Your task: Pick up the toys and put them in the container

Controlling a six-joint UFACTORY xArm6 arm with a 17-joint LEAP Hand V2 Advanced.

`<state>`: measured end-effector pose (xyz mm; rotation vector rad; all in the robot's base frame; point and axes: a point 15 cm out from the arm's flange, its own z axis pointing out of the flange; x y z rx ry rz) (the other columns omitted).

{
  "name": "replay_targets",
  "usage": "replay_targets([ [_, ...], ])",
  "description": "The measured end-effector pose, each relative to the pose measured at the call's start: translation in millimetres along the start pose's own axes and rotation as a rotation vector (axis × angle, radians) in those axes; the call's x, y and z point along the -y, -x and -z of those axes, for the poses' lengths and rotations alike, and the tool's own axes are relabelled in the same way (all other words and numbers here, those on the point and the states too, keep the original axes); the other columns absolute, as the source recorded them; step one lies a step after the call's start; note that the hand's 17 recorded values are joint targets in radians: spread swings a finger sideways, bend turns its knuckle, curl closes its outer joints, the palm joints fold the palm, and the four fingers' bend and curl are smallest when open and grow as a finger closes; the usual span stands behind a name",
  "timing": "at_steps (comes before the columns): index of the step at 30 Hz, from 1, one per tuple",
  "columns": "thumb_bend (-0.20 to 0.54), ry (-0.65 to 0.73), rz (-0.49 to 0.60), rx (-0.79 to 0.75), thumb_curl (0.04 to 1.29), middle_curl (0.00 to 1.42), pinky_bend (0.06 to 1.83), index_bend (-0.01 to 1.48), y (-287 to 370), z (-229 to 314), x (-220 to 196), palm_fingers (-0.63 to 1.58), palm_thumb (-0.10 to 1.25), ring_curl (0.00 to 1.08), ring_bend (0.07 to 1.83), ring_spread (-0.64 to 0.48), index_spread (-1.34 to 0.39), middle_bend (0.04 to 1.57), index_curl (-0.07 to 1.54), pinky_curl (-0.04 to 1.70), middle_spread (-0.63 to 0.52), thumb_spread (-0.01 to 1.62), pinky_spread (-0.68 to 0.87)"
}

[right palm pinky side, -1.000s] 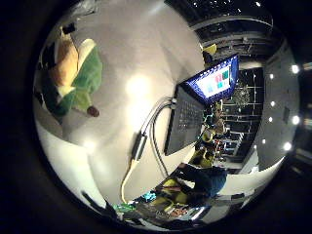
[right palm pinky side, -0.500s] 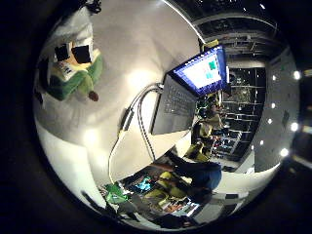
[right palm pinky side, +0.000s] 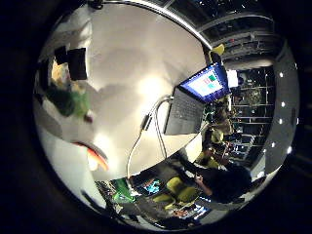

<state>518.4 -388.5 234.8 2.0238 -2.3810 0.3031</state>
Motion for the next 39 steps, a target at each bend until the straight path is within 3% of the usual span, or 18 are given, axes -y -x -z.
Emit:
replay_targets([
  [12,-0.022,-0.074,0.064,0.02,0.4,0.62,1.18,1.2,57,107,11,1.19,0.84,0.59,1.46,-0.18,-0.21,1.35,0.67,0.99,-0.12,1.0,-0.19],
  [18,-0.02,-0.106,0.135,0.072,0.4,0.62,1.15,1.21,125,189,-1,1.19,0.84,0.59,1.46,-0.18,-0.21,1.35,0.66,1.04,-0.12,1.01,-0.2],
  [25,-0.022,-0.167,0.255,0.151,0.4,0.61,1.12,1.21,248,283,-33,1.19,0.84,0.59,1.46,-0.18,-0.21,1.35,0.66,1.09,-0.12,1.02,-0.21],
  [34,-0.021,-0.177,0.433,0.256,0.4,0.61,1.1,1.21,441,312,-77,1.2,0.84,0.59,1.45,-0.18,-0.2,1.35,0.65,1.13,-0.12,1.02,-0.22],
  [39,-0.022,-0.195,0.484,0.294,0.4,0.61,1.09,1.21,522,287,-68,1.2,0.84,0.59,1.45,-0.18,-0.2,1.35,0.65,1.14,-0.12,1.02,-0.22],
])
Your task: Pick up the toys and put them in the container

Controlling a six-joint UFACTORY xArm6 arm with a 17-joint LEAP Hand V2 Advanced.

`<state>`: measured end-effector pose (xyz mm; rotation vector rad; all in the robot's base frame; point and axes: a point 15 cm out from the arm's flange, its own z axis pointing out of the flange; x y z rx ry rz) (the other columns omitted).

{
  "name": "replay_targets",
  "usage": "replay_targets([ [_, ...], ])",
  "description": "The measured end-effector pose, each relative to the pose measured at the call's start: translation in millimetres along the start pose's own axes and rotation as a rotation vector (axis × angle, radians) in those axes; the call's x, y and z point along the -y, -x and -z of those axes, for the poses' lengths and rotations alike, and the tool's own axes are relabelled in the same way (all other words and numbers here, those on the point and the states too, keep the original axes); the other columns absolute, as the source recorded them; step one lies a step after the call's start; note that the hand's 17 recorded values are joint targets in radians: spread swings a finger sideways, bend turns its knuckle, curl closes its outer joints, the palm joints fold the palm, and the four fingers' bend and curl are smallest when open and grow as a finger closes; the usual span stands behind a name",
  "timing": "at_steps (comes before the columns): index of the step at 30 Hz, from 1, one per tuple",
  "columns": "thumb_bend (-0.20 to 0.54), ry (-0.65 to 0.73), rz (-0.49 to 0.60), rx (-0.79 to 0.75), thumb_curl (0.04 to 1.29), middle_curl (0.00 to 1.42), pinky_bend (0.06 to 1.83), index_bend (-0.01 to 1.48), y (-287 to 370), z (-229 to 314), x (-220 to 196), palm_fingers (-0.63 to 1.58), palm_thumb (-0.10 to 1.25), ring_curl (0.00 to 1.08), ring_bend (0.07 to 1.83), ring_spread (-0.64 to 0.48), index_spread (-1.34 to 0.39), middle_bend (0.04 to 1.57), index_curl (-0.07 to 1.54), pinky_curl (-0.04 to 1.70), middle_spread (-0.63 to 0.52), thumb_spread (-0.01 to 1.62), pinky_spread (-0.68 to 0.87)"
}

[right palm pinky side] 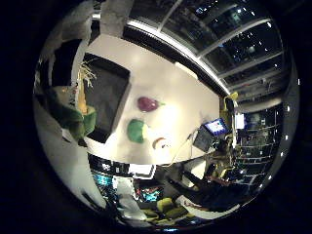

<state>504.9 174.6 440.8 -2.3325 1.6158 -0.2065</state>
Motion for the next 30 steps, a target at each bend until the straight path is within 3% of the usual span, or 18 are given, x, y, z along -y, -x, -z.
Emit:
replay_targets([
  [3,-0.026,-0.034,0.022,0.01,0.4,0.6,1.06,1.18,17,-19,16,1.19,0.83,0.58,1.44,-0.18,-0.21,1.33,0.65,1.11,-0.12,1.02,-0.24],
  [6,-0.036,-0.019,0.044,0.01,0.38,0.56,0.99,0.91,24,-49,11,0.95,0.77,0.54,1.36,-0.21,-0.27,1.22,0.59,0.99,-0.14,1.02,-0.34],
  [7,-0.036,0.009,0.053,0.004,0.37,0.52,0.93,0.81,23,-59,3,0.24,0.75,0.55,1.26,-0.2,-0.36,1.01,0.6,1.01,-0.16,1.02,-0.3],
  [8,-0.039,0.037,0.064,0.0,0.36,0.44,0.86,0.74,22,-65,-4,-0.09,0.72,0.46,1.0,-0.09,-0.42,0.84,0.52,0.96,-0.13,1.01,-0.13],
  [9,-0.036,0.079,0.08,-0.01,0.35,0.38,0.78,0.67,20,-70,-14,-0.12,0.7,0.35,0.84,0.01,-0.46,0.71,0.44,0.88,-0.1,1.01,0.01],
  [13,-0.045,0.203,0.148,-0.03,0.31,0.29,0.56,0.39,10,-85,-43,-0.15,0.55,0.22,0.52,0.18,-0.48,0.4,0.33,0.66,0.0,0.98,0.36],
  [18,-0.034,0.219,0.147,-0.04,0.29,0.27,0.4,0.18,-17,-85,-48,-0.07,0.48,0.18,0.35,0.22,-0.47,0.22,0.29,0.51,0.05,0.95,0.44],
  [24,-0.029,0.256,0.085,-0.122,0.29,0.28,0.35,0.16,-91,-65,-87,-0.02,0.48,0.19,0.28,0.22,-0.42,0.19,0.27,0.43,0.07,0.94,0.43],
  [30,-0.029,0.324,-0.048,-0.207,0.29,0.3,0.34,0.16,-194,-59,-155,0.02,0.46,0.2,0.27,0.21,-0.38,0.2,0.27,0.4,0.06,0.95,0.42],
])
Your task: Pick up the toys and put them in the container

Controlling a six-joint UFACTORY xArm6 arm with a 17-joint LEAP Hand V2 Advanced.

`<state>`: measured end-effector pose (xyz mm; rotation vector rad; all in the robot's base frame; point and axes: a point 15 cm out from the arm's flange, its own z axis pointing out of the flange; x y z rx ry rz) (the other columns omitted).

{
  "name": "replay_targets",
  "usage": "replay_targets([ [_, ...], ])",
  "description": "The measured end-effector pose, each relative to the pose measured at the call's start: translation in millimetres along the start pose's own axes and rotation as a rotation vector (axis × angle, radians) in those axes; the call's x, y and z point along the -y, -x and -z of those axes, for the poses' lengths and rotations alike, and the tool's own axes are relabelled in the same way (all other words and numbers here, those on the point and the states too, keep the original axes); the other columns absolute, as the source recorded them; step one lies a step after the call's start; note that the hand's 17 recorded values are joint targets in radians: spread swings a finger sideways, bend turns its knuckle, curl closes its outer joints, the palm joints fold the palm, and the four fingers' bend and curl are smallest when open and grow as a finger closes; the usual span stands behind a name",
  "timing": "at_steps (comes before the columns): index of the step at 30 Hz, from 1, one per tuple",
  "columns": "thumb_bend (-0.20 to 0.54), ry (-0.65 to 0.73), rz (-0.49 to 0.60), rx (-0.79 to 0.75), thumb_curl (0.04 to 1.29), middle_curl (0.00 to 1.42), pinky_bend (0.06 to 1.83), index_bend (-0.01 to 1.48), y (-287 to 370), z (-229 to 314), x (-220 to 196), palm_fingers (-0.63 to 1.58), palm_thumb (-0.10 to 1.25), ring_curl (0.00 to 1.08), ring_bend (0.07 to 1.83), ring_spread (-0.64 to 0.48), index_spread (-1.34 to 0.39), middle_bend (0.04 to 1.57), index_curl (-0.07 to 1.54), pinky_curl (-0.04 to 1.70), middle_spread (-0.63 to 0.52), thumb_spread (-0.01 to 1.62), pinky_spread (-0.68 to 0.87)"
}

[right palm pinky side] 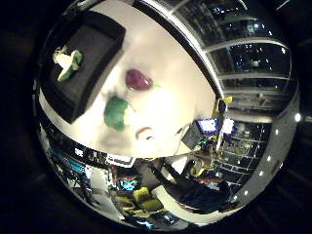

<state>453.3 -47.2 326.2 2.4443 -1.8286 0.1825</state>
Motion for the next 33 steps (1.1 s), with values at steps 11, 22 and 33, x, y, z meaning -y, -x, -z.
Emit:
replay_targets([
  [11,-0.029,0.061,-0.188,-0.031,0.29,0.32,0.36,0.15,-164,-97,-108,0.05,0.47,0.23,0.25,0.19,-0.36,0.2,0.26,0.36,0.05,0.96,0.41],
  [22,-0.03,0.162,-0.243,-0.045,0.29,0.31,0.43,0.14,-228,-205,-175,-0.04,0.45,0.26,0.28,0.19,-0.37,0.18,0.23,0.35,0.07,0.95,0.4],
  [33,-0.031,0.215,-0.26,0.004,0.29,0.29,0.43,0.14,-232,-269,-204,-0.04,0.44,0.26,0.27,0.19,-0.37,0.18,0.21,0.34,0.09,0.94,0.39],
])
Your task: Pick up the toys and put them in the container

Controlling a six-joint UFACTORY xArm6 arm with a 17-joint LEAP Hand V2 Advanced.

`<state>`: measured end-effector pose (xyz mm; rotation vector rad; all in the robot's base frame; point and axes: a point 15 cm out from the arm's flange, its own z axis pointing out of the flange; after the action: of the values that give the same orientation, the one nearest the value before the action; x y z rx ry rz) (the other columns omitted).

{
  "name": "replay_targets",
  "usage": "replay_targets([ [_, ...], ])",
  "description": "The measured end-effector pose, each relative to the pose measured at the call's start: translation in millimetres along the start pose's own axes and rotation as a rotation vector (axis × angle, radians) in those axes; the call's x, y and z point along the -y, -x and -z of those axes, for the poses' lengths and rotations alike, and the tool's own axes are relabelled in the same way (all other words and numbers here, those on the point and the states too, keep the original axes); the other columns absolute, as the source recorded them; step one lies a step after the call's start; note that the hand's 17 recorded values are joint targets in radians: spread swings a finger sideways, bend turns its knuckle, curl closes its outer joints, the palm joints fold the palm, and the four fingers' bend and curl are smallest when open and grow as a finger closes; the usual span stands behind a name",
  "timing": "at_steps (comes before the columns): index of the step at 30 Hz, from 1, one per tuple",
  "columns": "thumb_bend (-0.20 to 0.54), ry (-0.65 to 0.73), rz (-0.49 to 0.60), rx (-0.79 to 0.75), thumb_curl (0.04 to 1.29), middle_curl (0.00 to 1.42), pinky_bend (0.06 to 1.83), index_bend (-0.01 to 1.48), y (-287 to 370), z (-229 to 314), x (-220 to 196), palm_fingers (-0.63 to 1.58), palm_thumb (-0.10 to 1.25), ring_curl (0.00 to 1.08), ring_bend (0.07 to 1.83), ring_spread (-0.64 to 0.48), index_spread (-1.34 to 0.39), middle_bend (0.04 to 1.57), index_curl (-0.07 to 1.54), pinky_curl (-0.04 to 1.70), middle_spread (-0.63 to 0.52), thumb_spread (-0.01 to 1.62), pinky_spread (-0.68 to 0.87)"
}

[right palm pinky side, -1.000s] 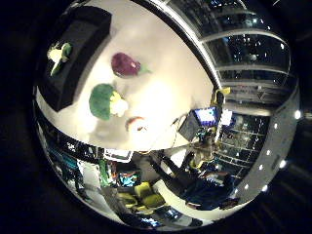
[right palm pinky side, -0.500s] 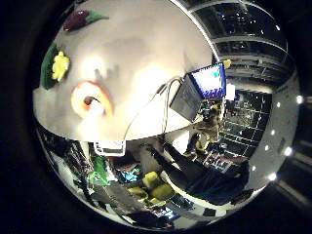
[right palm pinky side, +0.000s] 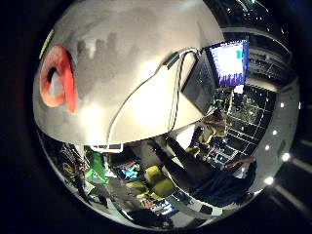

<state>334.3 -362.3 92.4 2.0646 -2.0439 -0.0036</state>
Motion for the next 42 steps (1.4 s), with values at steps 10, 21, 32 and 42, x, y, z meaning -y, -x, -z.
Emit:
replay_targets([
  [10,-0.031,0.009,0.018,0.03,0.29,0.29,0.42,0.14,24,-32,-2,-0.04,0.43,0.26,0.26,0.2,-0.36,0.18,0.21,0.33,0.09,0.94,0.39],
  [21,-0.028,0.029,0.065,0.064,0.29,0.29,0.41,0.14,58,-53,9,-0.03,0.44,0.27,0.26,0.2,-0.35,0.19,0.22,0.32,0.09,0.93,0.39],
  [32,-0.017,0.019,0.076,0.056,0.31,0.37,0.4,0.15,57,-60,13,0.43,0.57,0.31,0.48,-0.03,-0.27,0.39,0.23,0.3,-0.08,0.94,0.2],
  [42,-0.024,-0.08,0.05,-0.004,0.33,0.72,1.02,0.57,27,-42,26,1.1,0.71,0.61,1.05,-0.32,-0.5,0.85,0.53,0.62,-0.34,0.93,-0.38],
])
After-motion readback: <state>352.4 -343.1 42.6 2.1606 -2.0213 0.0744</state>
